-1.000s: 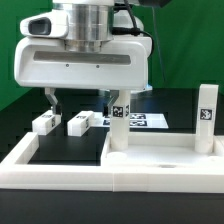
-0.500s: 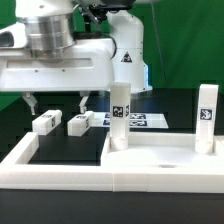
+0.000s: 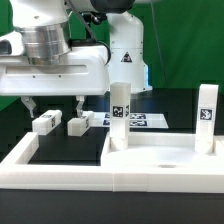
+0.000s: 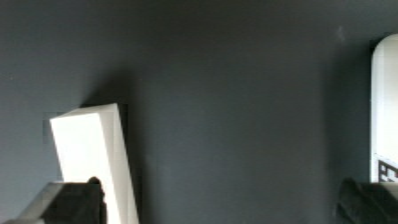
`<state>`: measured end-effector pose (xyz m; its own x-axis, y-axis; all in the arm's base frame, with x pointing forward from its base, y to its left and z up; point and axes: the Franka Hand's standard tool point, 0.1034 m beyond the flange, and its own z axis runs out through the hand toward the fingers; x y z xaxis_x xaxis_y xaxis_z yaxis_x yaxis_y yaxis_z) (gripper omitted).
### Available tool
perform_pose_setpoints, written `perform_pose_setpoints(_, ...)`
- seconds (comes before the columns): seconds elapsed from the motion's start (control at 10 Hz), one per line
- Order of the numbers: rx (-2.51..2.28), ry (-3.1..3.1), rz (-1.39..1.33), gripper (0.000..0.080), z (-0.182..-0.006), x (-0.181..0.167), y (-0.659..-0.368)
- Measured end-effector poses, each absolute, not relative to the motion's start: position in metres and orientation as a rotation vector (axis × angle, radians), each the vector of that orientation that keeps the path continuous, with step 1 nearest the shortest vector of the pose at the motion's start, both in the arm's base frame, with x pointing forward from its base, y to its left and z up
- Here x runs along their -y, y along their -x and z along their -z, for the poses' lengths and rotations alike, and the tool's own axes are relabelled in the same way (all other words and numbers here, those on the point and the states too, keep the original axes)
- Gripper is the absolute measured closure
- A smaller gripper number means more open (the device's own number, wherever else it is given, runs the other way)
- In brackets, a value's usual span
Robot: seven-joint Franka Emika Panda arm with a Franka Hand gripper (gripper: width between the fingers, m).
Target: Assemble desk
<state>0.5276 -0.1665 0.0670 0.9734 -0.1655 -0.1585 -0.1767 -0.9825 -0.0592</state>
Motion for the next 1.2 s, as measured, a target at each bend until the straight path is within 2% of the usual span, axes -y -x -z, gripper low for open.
perform_pose_setpoints(0.4, -0.457, 2.923, -0.356, 0.0151, -0.045, 0.177, -0.475)
perform_pose_setpoints(0.7, -0.443, 2.919, -0.382, 0.0151, -0.046, 0.176, -0.478)
perform_pose_setpoints(1.2, -0.42, 2.733, -0.758, 0.0151, -0.041, 0.158, -0.458)
